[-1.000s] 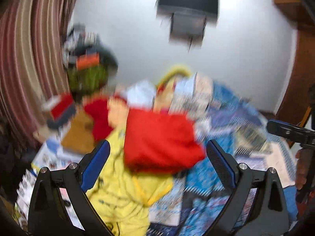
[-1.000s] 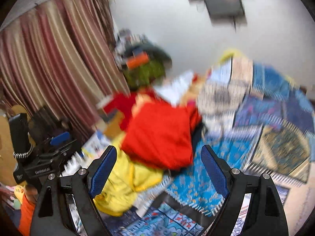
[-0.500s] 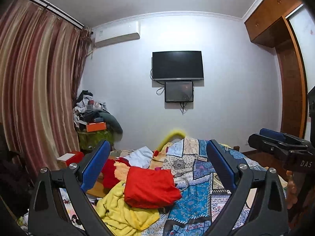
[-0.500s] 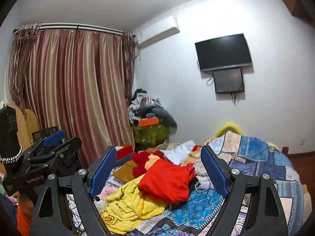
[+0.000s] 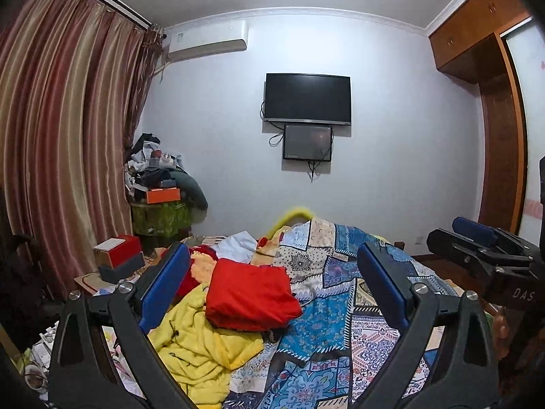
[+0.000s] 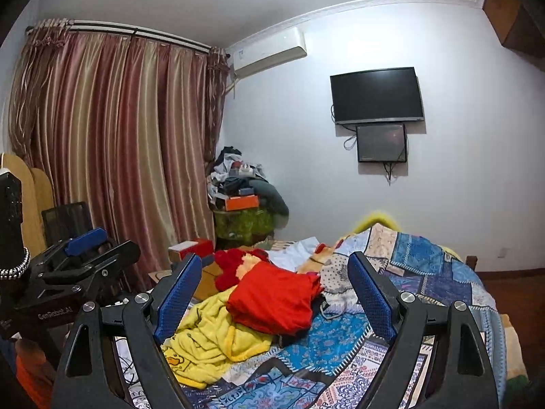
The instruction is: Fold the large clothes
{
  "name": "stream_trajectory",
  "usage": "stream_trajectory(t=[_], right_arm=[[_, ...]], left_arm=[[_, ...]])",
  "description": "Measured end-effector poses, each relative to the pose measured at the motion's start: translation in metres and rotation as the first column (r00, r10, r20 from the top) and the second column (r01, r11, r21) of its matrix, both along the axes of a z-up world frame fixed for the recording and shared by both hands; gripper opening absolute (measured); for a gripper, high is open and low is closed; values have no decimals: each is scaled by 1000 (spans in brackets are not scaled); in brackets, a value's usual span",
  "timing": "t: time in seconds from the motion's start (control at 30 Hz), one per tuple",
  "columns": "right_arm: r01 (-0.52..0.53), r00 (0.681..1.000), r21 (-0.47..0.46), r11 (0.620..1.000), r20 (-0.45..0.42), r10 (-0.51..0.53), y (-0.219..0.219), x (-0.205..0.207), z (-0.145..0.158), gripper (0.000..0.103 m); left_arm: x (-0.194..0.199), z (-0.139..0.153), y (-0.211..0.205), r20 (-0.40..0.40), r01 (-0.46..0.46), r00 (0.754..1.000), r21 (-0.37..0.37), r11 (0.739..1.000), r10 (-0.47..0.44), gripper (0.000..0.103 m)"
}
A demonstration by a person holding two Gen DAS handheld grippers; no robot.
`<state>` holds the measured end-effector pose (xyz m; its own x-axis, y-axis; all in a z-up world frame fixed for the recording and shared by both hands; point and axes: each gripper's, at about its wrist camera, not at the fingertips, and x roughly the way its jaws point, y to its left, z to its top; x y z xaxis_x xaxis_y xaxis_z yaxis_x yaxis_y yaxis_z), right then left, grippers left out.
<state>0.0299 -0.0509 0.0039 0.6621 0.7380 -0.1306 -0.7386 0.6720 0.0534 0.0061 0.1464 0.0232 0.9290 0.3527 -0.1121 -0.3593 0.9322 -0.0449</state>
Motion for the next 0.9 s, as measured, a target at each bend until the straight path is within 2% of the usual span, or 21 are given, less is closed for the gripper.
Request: stream_trajectory(t=[0.23,0.9], right_arm=[[49,999,-6,999,-15,-49,1,6,-4,103],[76,996,-2,997,-50,-76,-6,11,-7,103]], left_arm=[[0,-6,-4,-13,-7,1000,7,1000,7,103],[10,-11,-5,-49,-7,999,-5,1000,7,103]])
